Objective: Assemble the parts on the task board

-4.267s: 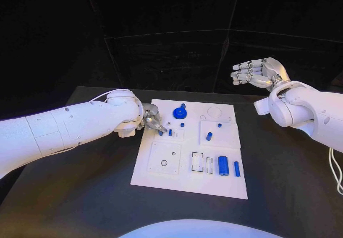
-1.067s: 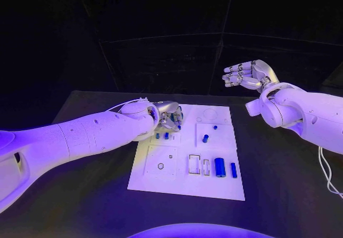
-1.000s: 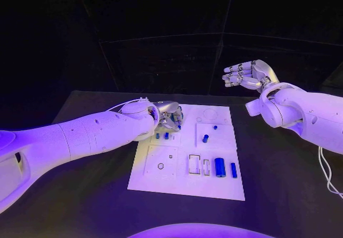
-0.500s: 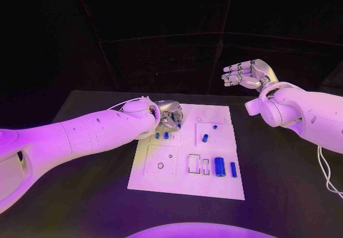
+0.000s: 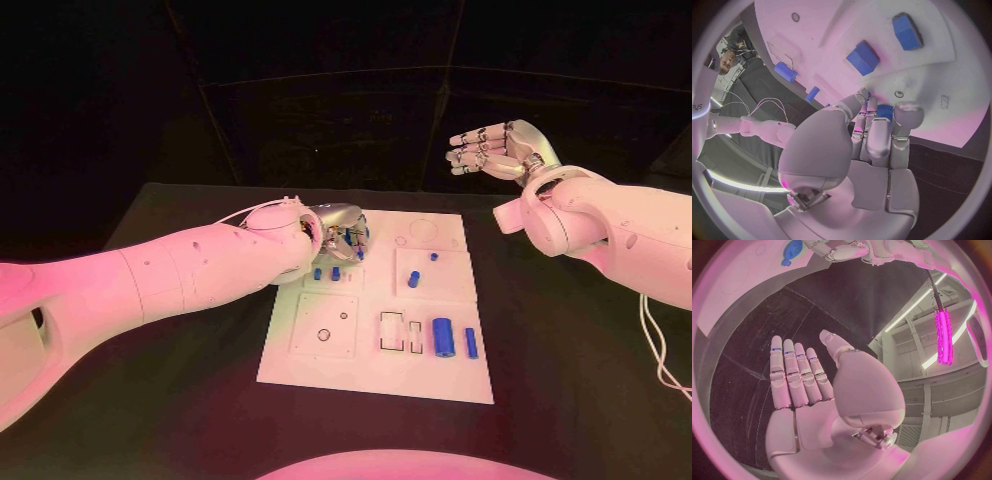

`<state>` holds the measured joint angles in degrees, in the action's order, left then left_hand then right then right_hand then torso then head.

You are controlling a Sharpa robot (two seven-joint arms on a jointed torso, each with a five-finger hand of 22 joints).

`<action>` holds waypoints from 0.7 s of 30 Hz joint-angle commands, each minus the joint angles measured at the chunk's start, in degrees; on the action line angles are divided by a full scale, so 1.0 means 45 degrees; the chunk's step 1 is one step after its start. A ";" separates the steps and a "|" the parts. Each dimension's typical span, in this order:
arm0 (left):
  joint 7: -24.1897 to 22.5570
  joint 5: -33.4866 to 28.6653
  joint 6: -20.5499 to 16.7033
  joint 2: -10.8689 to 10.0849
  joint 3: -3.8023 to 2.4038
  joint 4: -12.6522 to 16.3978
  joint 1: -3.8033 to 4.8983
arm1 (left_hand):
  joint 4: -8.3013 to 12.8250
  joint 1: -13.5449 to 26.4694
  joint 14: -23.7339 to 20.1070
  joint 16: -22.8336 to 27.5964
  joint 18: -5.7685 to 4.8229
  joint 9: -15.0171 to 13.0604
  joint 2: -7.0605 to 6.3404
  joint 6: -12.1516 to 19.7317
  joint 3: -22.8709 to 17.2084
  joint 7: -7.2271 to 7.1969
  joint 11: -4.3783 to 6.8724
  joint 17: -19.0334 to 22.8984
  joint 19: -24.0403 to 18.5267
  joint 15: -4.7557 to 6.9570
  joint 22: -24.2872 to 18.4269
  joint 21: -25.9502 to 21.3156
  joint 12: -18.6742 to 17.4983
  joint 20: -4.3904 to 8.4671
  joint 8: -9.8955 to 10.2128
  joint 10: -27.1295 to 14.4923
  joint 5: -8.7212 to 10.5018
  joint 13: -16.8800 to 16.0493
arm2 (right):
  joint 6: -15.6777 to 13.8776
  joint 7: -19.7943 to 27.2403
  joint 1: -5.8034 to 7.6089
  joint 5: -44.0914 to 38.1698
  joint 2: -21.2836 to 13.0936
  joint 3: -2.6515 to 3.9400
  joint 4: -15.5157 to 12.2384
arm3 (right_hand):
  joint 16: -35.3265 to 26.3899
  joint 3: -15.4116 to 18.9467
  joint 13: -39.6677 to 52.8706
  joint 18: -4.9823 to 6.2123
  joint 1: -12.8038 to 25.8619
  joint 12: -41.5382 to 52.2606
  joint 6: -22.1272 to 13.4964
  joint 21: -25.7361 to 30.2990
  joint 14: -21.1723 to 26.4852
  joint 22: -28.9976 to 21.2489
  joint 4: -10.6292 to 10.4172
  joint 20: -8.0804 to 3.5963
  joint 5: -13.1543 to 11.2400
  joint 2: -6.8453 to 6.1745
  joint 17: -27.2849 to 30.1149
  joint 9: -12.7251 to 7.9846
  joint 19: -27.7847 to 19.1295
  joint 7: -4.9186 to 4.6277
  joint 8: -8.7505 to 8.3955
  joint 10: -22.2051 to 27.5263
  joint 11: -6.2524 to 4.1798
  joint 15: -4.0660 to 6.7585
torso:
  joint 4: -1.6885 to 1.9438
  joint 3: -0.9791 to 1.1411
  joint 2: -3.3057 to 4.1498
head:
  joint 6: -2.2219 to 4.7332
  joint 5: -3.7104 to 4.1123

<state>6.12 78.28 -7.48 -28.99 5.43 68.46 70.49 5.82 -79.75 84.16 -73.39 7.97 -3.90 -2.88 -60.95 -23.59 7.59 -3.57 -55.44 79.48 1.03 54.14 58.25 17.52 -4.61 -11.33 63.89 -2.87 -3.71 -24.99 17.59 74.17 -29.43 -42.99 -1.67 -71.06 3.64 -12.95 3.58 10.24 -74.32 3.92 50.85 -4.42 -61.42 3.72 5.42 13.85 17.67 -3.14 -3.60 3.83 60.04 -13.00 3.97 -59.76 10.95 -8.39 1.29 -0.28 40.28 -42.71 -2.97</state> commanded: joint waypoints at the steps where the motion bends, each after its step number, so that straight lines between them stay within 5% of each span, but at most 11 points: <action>1: -0.0318 -0.0088 -0.0708 -0.0116 0.0012 0.0138 -0.0026 | -0.0011 -0.0028 0.0097 -0.0045 -0.0109 0.0007 -0.0001 -0.0099 -0.0119 0.0019 -0.0021 -0.0004 0.0066 0.0069 0.0038 0.0099 -0.0063 0.0066 0.0062 0.0094 0.0024 -0.0005 | 0.0063 0.0078 0.0029 0.0034 0.0005 0.0008 -0.0001 | -0.0020 -0.0004 -0.0009 0.0058 -0.0029 -0.0018 -0.0077 0.0085 0.0089 0.0013 0.0044 0.0065 -0.0002 0.0103 0.0011 -0.0008 0.0055 -0.0355 -0.0038 0.0102 0.0012 0.0005 | 0.0005 -0.0002 -0.0002 | 0.0009 0.0022; 21: -0.0701 -0.0399 -0.1344 -0.1642 -0.0057 0.1582 -0.0029 | 0.0054 0.0209 0.0093 -0.0095 -0.0125 -0.0005 -0.0115 -0.0227 -0.0357 0.0031 -0.0024 0.0023 0.0071 0.0056 0.0158 0.0186 -0.0203 0.0055 0.0122 0.0230 0.0021 -0.0019 | 0.0058 0.0098 0.0025 0.0034 0.0022 0.0008 0.0142 | -0.0020 -0.0004 -0.0009 0.0057 -0.0016 -0.0016 -0.0076 0.0092 0.0089 0.0014 0.0044 0.0065 0.0006 0.0112 0.0011 -0.0008 0.0060 -0.0357 -0.0036 0.0102 0.0013 0.0004 | 0.0052 -0.0014 -0.0013 | 0.0126 -0.0040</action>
<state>4.33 77.29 -12.03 -36.26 5.24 75.26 70.30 6.08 -79.31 84.16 -73.64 7.98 -3.86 -3.33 -61.63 -24.93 7.86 -3.78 -55.28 79.48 1.02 54.80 58.81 16.96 -4.61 -11.09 64.51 -2.86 -3.73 -25.00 17.60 74.17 -29.43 -42.94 -1.67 -70.41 3.64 -12.95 3.58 10.23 -74.32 3.92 50.85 -4.17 -61.42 3.72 5.42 13.85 17.67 -3.14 -3.60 3.83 60.04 -13.00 3.97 -59.77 10.96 -8.40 1.53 -0.35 40.17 -42.19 -3.10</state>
